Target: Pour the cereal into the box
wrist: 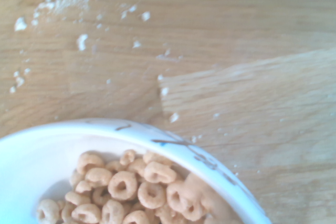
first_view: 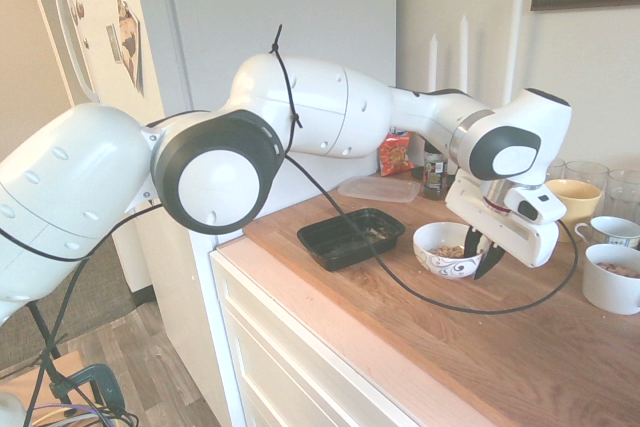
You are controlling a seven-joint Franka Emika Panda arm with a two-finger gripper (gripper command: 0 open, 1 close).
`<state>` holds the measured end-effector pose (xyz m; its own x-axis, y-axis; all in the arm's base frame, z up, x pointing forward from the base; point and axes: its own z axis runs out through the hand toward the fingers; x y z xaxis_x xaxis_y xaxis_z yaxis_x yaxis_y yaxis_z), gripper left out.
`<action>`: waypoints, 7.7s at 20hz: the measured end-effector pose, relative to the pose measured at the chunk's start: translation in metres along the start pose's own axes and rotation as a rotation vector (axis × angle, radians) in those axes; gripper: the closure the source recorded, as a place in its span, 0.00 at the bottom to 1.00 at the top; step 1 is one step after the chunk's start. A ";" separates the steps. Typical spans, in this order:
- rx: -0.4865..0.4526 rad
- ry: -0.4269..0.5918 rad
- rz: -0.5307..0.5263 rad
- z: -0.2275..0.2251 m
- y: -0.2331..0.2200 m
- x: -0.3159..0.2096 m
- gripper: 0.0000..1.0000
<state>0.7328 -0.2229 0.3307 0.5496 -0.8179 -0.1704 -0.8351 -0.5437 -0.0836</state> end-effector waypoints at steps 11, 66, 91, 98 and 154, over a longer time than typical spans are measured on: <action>0.020 0.021 -0.015 -0.020 -0.008 -0.003 1.00; -0.328 0.923 -0.400 -0.039 -0.084 -0.308 1.00; -0.427 1.287 -0.629 0.014 -0.085 -0.353 1.00; -0.449 1.358 -0.676 0.015 -0.091 -0.352 1.00; -0.272 1.270 -0.402 -0.041 -0.123 -0.343 1.00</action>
<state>0.6482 0.1170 0.4394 0.5182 -0.1232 0.8463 -0.6635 -0.6823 0.3070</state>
